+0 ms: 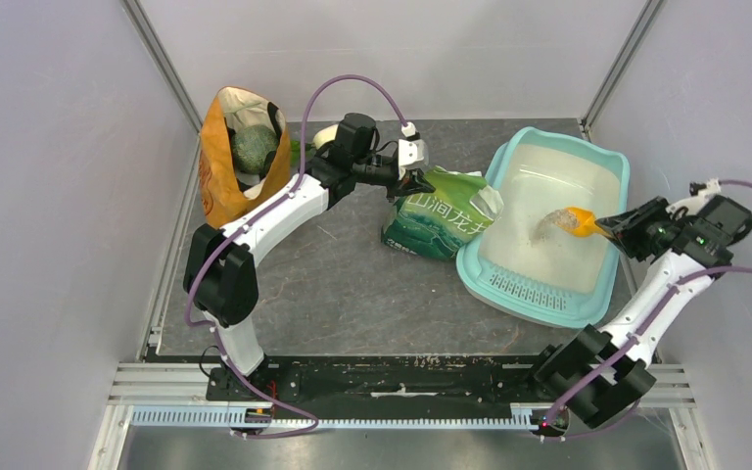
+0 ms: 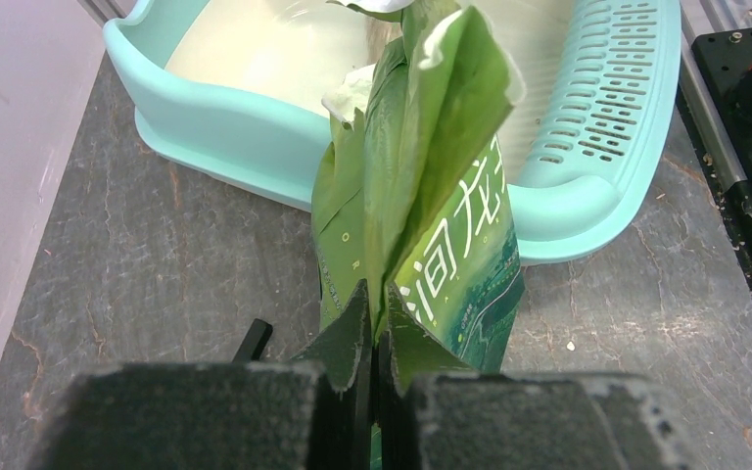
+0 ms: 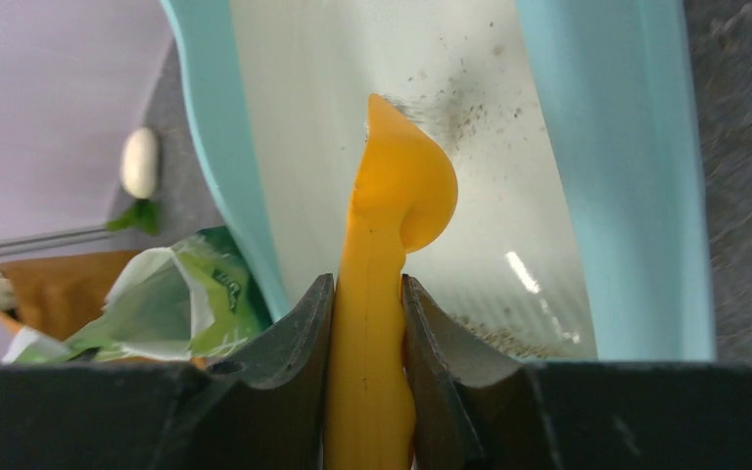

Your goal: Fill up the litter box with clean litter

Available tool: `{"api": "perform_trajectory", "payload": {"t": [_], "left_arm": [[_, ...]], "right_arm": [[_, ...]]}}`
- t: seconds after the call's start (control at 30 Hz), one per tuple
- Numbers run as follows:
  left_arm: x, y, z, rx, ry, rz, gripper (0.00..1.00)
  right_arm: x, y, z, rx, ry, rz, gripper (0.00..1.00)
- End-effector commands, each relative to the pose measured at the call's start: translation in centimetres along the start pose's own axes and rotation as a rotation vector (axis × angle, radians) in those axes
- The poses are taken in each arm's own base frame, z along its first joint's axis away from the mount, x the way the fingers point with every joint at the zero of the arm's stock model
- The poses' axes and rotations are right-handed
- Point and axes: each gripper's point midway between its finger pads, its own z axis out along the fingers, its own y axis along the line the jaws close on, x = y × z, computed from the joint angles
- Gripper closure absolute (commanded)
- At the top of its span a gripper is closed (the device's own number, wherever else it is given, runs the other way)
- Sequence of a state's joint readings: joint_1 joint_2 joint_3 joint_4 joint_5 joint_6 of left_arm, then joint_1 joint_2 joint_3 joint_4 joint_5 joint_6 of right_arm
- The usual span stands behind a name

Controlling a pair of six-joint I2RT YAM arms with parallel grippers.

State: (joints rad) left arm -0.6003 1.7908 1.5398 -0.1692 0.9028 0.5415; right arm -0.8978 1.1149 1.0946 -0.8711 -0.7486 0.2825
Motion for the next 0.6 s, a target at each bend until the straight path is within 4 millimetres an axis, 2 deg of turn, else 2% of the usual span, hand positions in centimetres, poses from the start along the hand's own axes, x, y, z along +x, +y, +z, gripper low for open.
{"api": "perform_trajectory", "payload": {"t": [0.0,0.1,0.17,0.23,0.3,0.33,0.57], "left_arm": [[-6.3,0.6,-0.7,-0.011,-0.141,0.163,0.98],[-6.2,0.5,-0.7,-0.011,-0.140,0.162,0.98],[-6.1,0.5,-0.7,-0.011,-0.138,0.161,0.98],[-6.0,0.4,-0.7,-0.009,-0.137,0.161,0.98],[-6.1,0.3,-0.8,-0.009,-0.138,0.169,0.98],[-6.0,0.3,-0.8,-0.009,-0.137,0.168,0.98],[-5.7,0.1,-0.8,-0.001,-0.134,0.169,0.98]], "right_arm": [[-5.4,2.0,0.6,0.123,-0.173,-0.221,1.00],[-5.1,4.4,1.7,0.114,-0.137,-0.411,1.00],[-3.3,5.1,1.8,0.103,-0.060,-0.523,1.00],[-2.1,4.4,1.6,0.123,0.020,-0.615,1.00],[-1.7,3.3,1.1,0.172,0.083,-0.670,1.00],[-1.8,3.4,0.8,0.168,0.093,-0.696,1.00],[-1.2,8.7,-0.6,-0.049,0.188,-0.719,1.00]]}}
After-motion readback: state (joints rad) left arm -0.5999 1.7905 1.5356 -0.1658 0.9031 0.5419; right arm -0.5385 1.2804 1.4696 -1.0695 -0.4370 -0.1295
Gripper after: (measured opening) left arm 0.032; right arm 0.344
